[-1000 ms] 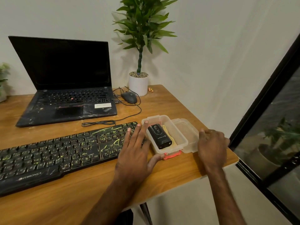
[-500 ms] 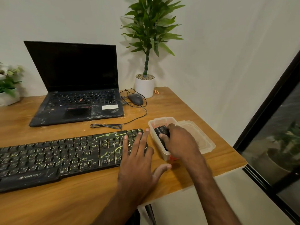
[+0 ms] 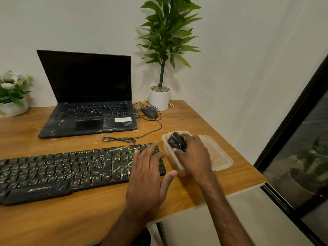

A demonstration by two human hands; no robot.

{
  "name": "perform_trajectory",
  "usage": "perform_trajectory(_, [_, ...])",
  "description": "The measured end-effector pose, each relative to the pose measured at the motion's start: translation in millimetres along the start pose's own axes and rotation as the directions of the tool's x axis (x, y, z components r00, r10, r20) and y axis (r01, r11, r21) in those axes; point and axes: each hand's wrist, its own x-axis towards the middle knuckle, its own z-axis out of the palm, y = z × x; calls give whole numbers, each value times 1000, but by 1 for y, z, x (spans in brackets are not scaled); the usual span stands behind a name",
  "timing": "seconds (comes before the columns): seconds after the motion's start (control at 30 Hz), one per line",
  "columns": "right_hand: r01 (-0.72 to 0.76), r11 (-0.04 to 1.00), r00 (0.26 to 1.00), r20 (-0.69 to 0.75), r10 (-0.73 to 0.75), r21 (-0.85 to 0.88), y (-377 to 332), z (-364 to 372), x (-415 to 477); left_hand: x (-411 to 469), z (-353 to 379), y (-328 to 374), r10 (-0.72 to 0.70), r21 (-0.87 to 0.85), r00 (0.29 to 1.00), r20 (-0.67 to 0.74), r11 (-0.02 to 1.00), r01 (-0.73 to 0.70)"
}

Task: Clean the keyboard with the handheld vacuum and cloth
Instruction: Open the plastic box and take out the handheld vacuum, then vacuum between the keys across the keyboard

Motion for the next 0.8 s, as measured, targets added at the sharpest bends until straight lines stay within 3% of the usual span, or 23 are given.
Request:
perform_trajectory(0.17, [87,989,968,-246,-55,121,-1,-7,-11,-3,-9,-5,-75,-151,992,-97,987,60])
perform_trajectory(0.23, [104,973,965,-258,-49,204,0,-13,-13,-4,-15,-10,-162,-265,977,-138,957,121])
perform_trajectory(0.3, [57,873,992,-127,6,485,-2,-27,-17,-5,-22,-16,-247,-402,955,-162,901,165])
perform_trajectory(0.37, [-66,565,995,95,-22,822,-9,-40,-30,-8,-30,-24,-313,-559,937,-153,809,179])
perform_trajectory(0.4, [-130,438,980,182,-79,889,-12,-43,-38,-11,-36,-28,-342,-649,934,-103,734,197])
perform_trajectory(0.43, [-174,379,959,244,-143,909,-15,-43,-48,-15,-42,-34,-339,-731,941,-17,646,219])
perform_trajectory(0.5, [-226,362,913,326,-245,904,-24,-34,-67,-24,-54,-46,-257,-803,955,150,532,270])
perform_trajectory(0.6, [-262,418,884,390,-258,870,-33,-11,-82,-37,-70,-55,-180,-752,928,325,546,370])
perform_trajectory(0.67, [-299,396,898,396,-192,868,-40,3,-87,-43,-72,-58,-176,-684,927,331,632,364])
perform_trajectory(0.8, [-379,166,918,392,-56,910,-55,25,-95,-45,-72,-57,-174,-628,919,353,684,371])
